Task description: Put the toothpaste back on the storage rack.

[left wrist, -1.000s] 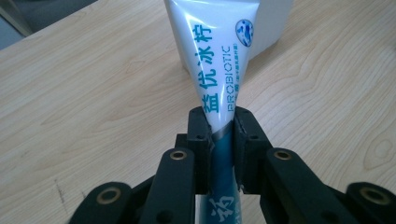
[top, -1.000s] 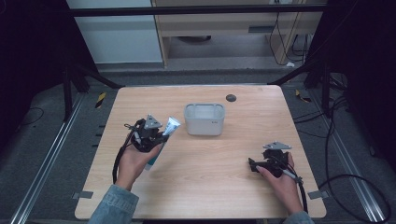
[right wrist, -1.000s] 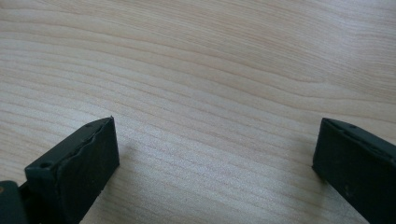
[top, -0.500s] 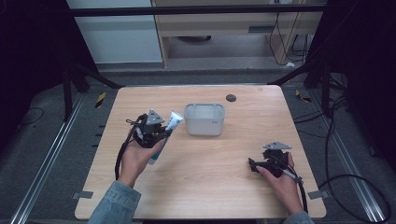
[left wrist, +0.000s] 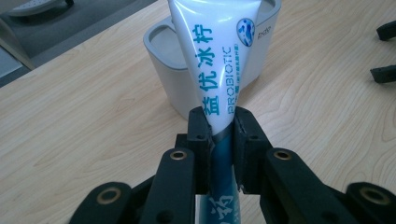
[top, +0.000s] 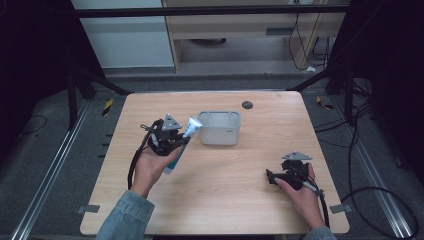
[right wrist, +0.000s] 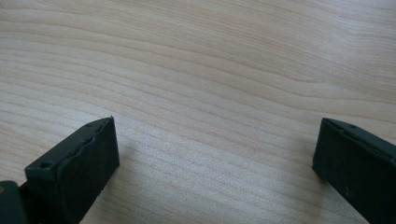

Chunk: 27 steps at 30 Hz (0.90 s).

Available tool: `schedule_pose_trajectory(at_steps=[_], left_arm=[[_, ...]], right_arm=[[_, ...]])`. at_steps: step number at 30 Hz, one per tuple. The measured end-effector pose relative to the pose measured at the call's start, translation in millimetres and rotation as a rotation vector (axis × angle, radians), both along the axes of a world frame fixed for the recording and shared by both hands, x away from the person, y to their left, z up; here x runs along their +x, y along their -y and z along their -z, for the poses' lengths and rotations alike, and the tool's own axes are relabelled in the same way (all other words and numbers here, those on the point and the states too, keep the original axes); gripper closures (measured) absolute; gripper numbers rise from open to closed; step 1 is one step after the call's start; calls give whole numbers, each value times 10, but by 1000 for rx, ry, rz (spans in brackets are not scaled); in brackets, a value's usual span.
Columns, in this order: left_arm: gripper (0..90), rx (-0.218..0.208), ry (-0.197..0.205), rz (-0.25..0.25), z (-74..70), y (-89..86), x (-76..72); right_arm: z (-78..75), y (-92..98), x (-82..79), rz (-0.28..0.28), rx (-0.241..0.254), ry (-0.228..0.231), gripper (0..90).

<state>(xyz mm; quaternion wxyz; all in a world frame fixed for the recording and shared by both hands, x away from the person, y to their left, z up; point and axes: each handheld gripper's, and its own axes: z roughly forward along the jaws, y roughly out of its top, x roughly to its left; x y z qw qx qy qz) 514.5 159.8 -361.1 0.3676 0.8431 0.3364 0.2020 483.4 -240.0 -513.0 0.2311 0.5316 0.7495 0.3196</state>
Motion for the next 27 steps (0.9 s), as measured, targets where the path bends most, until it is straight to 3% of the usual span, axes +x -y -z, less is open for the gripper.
schedule_pose_trajectory(at_steps=[27], left_arm=[[785, -8, 27, 30, -329, 265, 190]], right_arm=[[-1, 0, 0, 0, -1, -1, 6]])
